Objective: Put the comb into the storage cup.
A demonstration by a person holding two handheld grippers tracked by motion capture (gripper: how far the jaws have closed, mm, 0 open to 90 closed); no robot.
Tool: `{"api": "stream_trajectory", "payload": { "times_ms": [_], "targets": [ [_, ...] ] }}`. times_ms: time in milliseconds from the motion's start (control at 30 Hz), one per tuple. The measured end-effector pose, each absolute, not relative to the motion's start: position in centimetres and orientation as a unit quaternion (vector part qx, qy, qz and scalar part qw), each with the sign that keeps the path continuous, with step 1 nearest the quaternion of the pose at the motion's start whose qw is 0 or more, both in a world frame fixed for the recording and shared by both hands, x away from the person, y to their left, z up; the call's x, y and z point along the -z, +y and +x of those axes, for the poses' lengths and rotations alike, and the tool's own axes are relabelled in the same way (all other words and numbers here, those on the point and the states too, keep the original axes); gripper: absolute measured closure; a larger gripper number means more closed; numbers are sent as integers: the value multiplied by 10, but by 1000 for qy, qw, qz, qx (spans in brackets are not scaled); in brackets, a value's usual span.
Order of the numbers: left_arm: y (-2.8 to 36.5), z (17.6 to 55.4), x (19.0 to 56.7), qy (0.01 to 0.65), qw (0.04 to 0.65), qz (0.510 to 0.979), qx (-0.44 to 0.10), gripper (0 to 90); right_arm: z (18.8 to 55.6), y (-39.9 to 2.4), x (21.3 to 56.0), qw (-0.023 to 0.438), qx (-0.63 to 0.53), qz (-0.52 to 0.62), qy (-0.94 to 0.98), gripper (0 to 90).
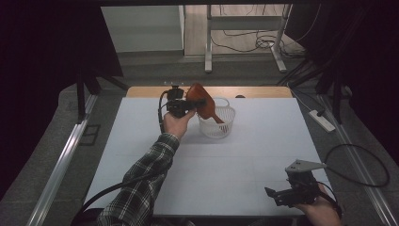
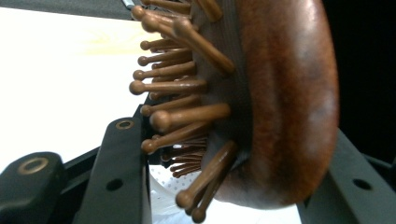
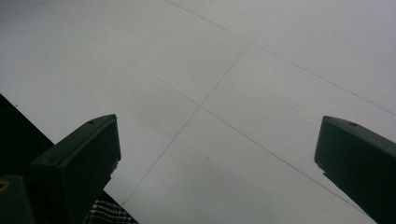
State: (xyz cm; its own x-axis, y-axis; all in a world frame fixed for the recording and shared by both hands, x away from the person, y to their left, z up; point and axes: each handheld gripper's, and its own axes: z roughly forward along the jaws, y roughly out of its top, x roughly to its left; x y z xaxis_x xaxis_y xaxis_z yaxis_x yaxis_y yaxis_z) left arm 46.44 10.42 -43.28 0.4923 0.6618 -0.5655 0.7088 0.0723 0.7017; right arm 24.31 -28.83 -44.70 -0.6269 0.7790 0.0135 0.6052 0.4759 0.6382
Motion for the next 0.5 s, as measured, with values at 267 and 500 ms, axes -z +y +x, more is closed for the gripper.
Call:
{"api": "stream_trajectory", "payload": {
  "times_ms": [267,500],
  "targets": [
    [107,467,441,515,541,664,38,543,243,-288,447,140,-308,408,848,8],
    [108,467,447,520,535,665,42,537,243,-288,447,141,-307,408,848,8]
  ]
}}
